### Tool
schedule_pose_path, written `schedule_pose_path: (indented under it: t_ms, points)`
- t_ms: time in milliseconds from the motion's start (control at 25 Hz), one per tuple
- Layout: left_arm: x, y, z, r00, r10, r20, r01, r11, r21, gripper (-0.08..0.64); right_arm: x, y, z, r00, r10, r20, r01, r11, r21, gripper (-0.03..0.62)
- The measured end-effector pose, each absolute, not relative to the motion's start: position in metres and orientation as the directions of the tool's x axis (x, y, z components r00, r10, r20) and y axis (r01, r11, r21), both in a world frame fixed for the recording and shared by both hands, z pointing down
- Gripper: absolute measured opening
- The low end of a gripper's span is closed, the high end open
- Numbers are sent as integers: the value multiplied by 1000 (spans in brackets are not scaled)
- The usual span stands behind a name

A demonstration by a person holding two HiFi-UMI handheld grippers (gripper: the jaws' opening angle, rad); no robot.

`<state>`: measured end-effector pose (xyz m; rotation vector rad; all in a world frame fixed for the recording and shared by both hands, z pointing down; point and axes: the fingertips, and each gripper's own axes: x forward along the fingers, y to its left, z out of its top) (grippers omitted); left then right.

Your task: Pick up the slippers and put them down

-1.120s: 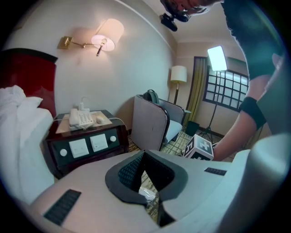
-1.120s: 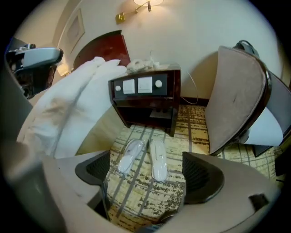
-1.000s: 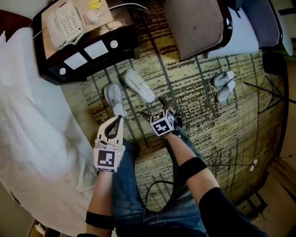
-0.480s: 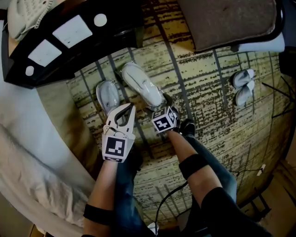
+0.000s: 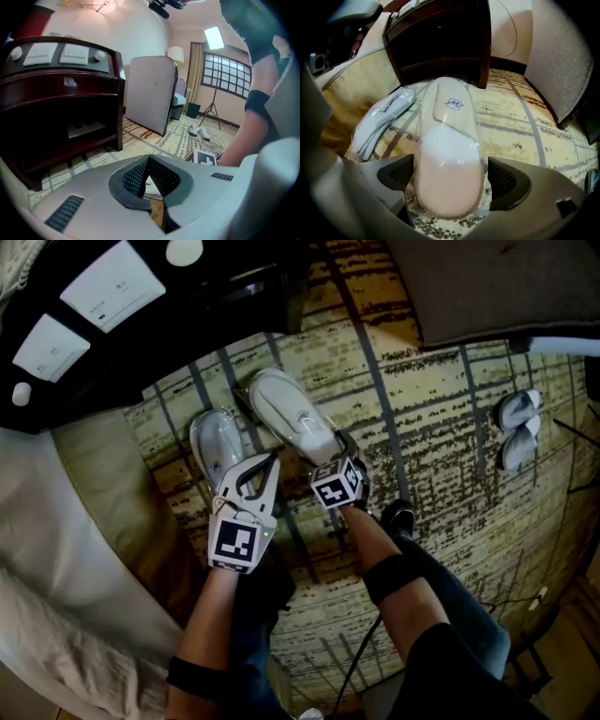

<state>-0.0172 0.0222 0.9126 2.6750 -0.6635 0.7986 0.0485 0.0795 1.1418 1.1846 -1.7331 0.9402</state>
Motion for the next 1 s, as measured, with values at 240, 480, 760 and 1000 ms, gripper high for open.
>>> schedule_pose_path:
  t_ms: [240, 480, 760, 1000]
  points:
    - [-24, 25, 921, 724, -362, 587, -538, -829, 153, 0, 41, 83, 1156, -250, -330, 910, -947, 281, -158, 468]
    - [-28, 19, 916, 723, -384, 575, -554, -818, 151, 0, 41, 77, 1146, -267, -350, 898, -943, 286, -169, 453]
    - [-36, 15, 914, 712, -411, 570, -578, -804, 143, 0, 38, 66, 1117, -279, -423, 862, -947, 268, -174, 449]
    - [-44, 6, 905, 702, -442, 558, -599, -791, 127, 0, 32, 56, 1070, -290, -484, 826, -948, 261, -180, 449]
